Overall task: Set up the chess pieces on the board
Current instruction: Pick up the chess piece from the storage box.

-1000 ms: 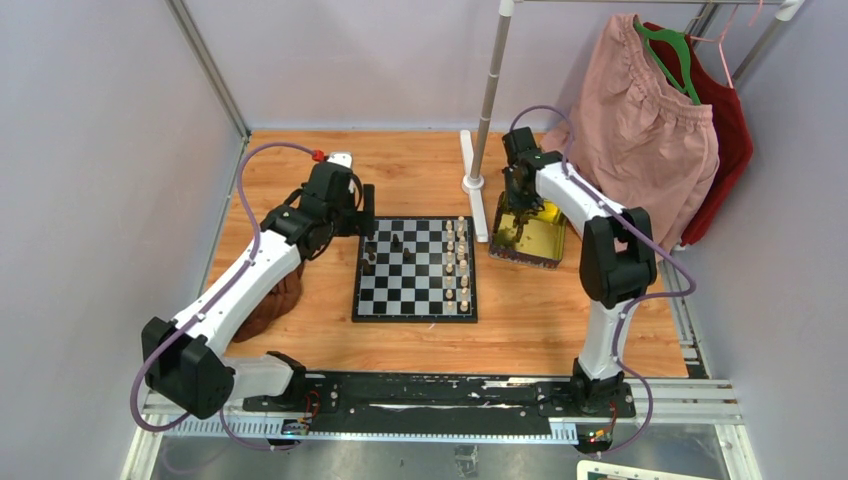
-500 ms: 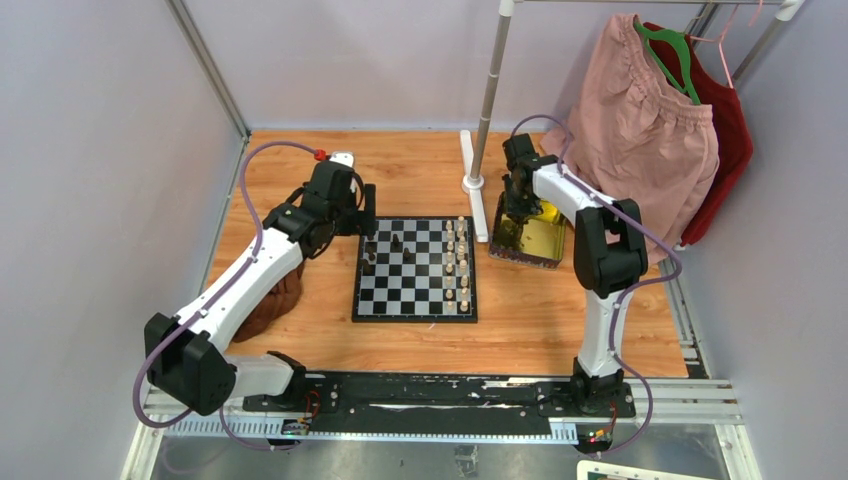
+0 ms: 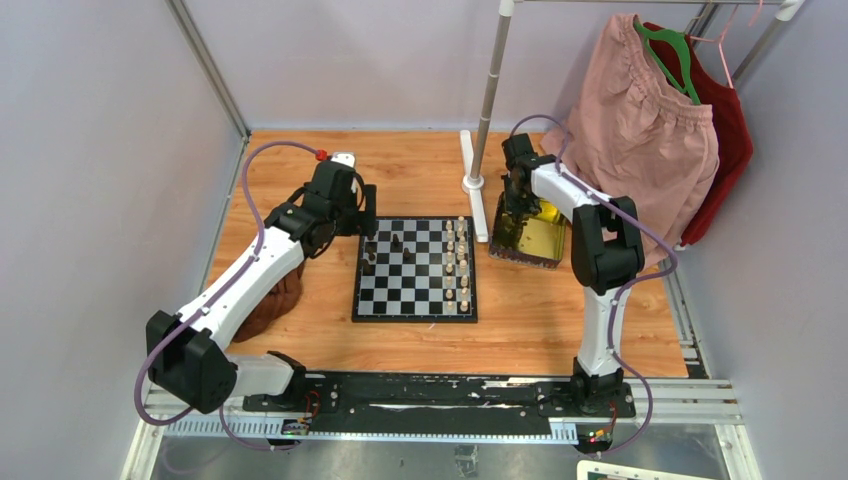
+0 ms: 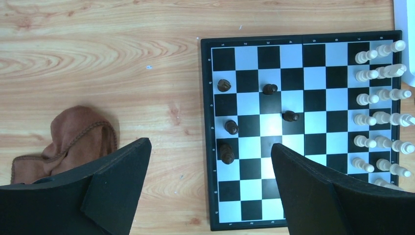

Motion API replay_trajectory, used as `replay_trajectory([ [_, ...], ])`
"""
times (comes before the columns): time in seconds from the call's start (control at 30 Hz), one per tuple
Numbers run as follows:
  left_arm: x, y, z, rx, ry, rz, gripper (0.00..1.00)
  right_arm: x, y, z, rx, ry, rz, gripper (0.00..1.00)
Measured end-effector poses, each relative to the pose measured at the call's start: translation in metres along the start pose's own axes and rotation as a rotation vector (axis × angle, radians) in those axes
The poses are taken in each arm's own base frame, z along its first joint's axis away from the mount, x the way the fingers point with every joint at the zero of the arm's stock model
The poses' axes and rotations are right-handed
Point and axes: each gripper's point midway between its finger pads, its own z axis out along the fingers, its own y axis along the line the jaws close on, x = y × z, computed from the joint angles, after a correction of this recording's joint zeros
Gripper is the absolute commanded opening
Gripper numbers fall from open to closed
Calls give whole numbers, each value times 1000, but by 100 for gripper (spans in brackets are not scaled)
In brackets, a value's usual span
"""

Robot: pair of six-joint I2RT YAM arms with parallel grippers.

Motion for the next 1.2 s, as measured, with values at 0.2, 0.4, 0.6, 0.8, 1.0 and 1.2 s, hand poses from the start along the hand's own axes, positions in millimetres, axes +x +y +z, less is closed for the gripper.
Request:
replay_trajectory([
  [0.2, 0, 0, 0, 0, 0, 3, 100, -1, -1, 0, 0, -1, 2, 0],
  [0.4, -2, 0, 1, -1, -6, 9, 100, -2, -1, -3, -1, -8, 2, 0],
  [0.6, -2, 3, 1, -13, -11, 20, 100, -15, 0, -15, -8, -47, 3, 0],
  [0.8, -7, 4, -5, -12, -30, 17, 100, -38, 4, -36, -20, -120, -4, 0],
  [1.0, -17, 16, -17, -22, -76, -18, 100, -45, 17, -55, -33, -157, -45, 0],
  [1.2, -21, 40, -33, -53, -126, -74, 100, -46, 61, -78, -80, -186, -143, 0],
])
